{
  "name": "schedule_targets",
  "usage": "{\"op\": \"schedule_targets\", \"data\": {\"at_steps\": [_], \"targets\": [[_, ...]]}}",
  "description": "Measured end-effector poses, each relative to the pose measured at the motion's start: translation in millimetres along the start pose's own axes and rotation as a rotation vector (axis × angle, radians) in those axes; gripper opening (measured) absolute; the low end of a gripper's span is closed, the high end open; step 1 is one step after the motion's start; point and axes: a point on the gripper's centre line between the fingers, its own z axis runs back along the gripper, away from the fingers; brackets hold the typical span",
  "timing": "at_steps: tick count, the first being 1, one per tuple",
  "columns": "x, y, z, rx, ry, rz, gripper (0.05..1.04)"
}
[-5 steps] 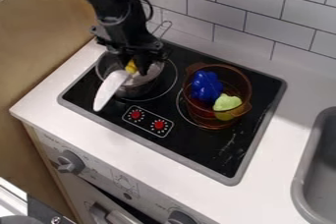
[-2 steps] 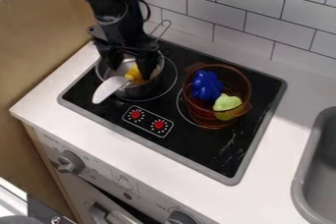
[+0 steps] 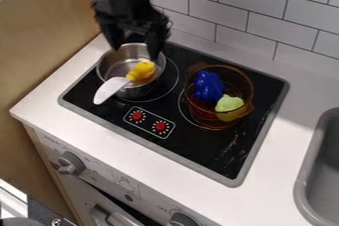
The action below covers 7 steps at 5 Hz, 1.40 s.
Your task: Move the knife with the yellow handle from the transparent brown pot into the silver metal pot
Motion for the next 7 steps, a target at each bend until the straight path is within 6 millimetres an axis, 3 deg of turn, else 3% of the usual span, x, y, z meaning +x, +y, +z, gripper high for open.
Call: {"op": "schedule_targets", "data": {"at_steps": [1,3,6,7], "targets": [[4,-10,17,0.012,0.034,-0.001,0.997],[-2,-31,32,0.024,0.031,0.013,0.997],[-44,-35,66,0.037,0.063,-0.018,0.997],[-68,-41,73,0.03,0.055,-0.059,0.997]]}}
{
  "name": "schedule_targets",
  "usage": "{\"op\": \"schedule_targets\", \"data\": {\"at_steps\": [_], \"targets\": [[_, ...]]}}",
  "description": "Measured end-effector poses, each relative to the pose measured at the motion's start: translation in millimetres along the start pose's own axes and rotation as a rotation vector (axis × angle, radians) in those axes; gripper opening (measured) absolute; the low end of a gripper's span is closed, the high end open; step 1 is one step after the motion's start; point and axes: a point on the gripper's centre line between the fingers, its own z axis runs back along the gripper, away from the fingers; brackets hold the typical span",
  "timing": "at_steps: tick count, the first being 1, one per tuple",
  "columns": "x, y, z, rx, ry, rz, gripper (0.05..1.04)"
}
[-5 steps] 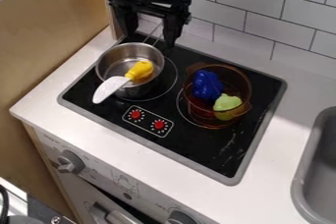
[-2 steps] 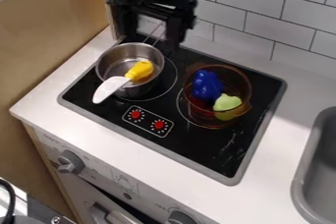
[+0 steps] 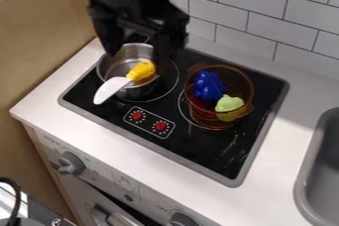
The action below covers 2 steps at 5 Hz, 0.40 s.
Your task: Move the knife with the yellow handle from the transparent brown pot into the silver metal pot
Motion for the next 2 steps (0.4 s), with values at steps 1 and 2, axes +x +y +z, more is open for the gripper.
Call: {"op": "schedule_targets", "data": {"at_steps": [1,2], "targets": [[-13.4,3.3,2.0,-0.015,-0.023,-0.024,0.997],[-20.0,2.1,-2.5,-0.021,-0.044,-0.032,0.997]]}}
